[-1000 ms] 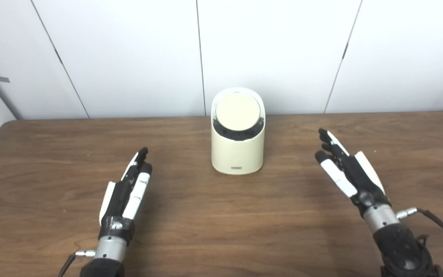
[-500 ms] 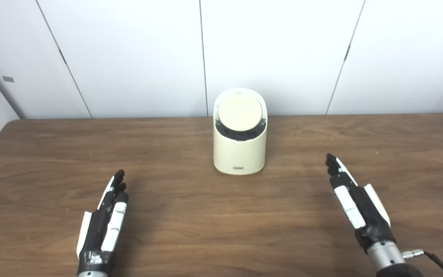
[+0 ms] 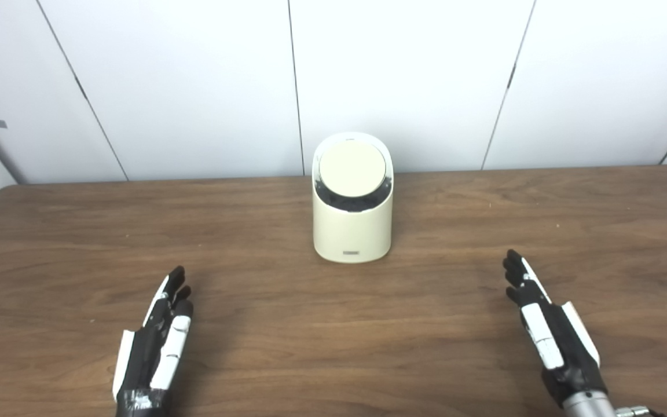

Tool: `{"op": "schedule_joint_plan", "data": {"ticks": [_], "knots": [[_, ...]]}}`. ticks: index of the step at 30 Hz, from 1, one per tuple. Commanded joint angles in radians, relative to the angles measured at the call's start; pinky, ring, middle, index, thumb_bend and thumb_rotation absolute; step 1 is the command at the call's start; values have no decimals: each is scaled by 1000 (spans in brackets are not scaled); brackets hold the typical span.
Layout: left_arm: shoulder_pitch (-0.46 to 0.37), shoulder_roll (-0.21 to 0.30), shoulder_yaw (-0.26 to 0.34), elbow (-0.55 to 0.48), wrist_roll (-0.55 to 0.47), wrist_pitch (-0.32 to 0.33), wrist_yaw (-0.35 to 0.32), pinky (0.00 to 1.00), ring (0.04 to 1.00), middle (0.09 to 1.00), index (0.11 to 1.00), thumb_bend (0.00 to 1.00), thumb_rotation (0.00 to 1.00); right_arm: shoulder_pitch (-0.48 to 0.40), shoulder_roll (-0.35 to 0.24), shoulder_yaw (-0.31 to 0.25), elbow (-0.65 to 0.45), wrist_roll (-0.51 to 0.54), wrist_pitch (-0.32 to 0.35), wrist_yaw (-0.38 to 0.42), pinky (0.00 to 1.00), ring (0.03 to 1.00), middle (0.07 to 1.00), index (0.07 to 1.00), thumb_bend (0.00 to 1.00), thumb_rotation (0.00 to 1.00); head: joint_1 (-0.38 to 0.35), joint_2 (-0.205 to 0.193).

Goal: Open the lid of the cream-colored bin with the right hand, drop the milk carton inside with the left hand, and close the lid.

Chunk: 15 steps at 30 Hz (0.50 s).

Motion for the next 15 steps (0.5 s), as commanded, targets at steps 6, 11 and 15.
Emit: {"op": "schedule_joint_plan", "data": {"ticks": [6,11,15], "knots": [[19,-6,3,29,0,-65,19,936,941,962,979,550,728,-5,-2,-2,-5,-21,-66,-50,909,955,957,964,589,1000,-7,12],[5,-4,16,55,-7,-69,32,926,923,942,957,600,748,-24,4,0,11,-18,-68,-62,910,957,951,971,559,1000,-15,8],[-5,7,19,73,-19,-84,21,918,920,941,950,622,748,-34,11,8,23,-9,-75,-67,908,950,948,971,571,1000,-18,3]]}}
